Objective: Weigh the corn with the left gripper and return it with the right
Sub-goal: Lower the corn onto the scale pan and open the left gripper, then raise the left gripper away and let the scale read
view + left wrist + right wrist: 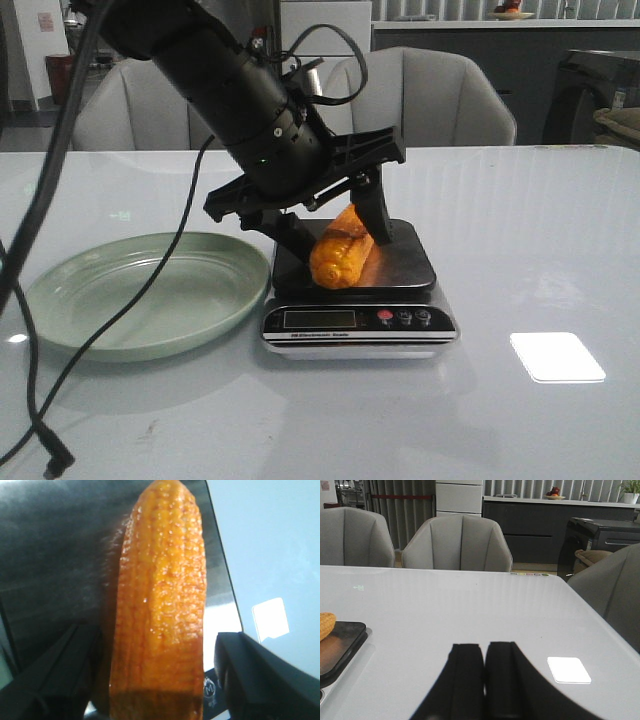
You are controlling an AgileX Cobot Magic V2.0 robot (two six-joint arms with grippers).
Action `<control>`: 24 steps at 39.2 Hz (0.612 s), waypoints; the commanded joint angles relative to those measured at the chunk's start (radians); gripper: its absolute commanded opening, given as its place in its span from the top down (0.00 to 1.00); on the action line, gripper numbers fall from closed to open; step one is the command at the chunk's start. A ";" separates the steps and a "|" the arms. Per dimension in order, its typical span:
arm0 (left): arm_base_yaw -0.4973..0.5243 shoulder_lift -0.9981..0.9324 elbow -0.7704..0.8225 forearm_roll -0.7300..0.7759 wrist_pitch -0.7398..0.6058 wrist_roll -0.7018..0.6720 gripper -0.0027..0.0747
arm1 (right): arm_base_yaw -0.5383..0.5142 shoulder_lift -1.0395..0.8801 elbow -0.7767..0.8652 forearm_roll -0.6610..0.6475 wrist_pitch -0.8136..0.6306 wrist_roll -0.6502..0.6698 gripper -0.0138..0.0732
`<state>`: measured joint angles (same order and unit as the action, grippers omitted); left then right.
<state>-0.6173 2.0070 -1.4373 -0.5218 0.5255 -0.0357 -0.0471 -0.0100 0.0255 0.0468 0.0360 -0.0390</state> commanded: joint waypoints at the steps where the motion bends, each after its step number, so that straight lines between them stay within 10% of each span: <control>1: -0.006 -0.072 -0.035 -0.021 -0.007 0.014 0.25 | 0.002 -0.019 0.011 -0.012 -0.076 -0.002 0.66; 24: -0.006 -0.490 0.170 0.175 0.038 0.036 0.25 | 0.002 -0.019 0.011 -0.012 -0.076 -0.002 0.66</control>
<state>-0.6173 1.6378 -1.2873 -0.3579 0.6028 0.0000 -0.0471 -0.0100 0.0255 0.0468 0.0360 -0.0390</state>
